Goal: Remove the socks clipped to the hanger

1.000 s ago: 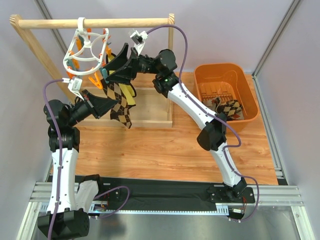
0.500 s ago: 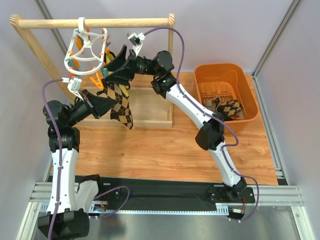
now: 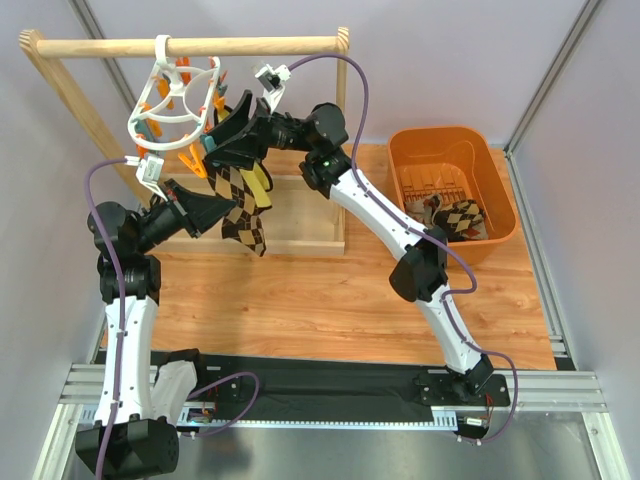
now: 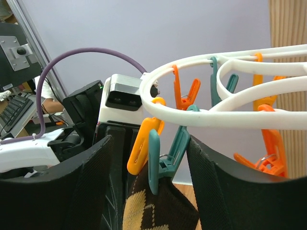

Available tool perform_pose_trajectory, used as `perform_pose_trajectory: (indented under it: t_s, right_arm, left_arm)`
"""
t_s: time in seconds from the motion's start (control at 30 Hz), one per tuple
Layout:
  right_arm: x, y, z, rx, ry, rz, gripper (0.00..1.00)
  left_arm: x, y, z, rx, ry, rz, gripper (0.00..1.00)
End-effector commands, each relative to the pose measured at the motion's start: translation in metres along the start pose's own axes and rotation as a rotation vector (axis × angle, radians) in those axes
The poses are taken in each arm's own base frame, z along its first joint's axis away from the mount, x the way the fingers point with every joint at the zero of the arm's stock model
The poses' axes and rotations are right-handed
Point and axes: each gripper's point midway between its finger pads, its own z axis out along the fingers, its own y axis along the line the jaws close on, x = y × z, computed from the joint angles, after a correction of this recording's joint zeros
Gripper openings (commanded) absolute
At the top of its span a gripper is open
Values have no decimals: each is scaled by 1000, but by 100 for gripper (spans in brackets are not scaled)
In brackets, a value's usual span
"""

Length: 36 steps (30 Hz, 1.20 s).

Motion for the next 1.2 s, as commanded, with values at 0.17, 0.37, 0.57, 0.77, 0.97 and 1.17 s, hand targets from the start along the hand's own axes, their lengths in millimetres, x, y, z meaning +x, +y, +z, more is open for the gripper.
perform_pose_trajectory:
  t_s: [0.17,0.37,0.57,0.77,0.97,1.17]
  right_arm:
    - [-6,6,6,-24,-36,-13,53]
    - [-8,3,7,-14,-55,1,45]
    - [-10,2,7,-16,-91,22,34]
    - [-10,1,6,-17,-90,24,20]
    - [-9,0,6,-11,-92,31,18]
    - [-9,1,6,-11,-91,32,17]
  left_arm:
    - [2,-6,-1,32,10,8,4]
    - [7,3,1,20,15,-9,4]
    - [12,11,2,10,20,-29,4]
    - [12,12,2,9,19,-28,4]
    - [14,15,2,3,19,-34,4]
    - [24,19,0,-7,24,-49,4]
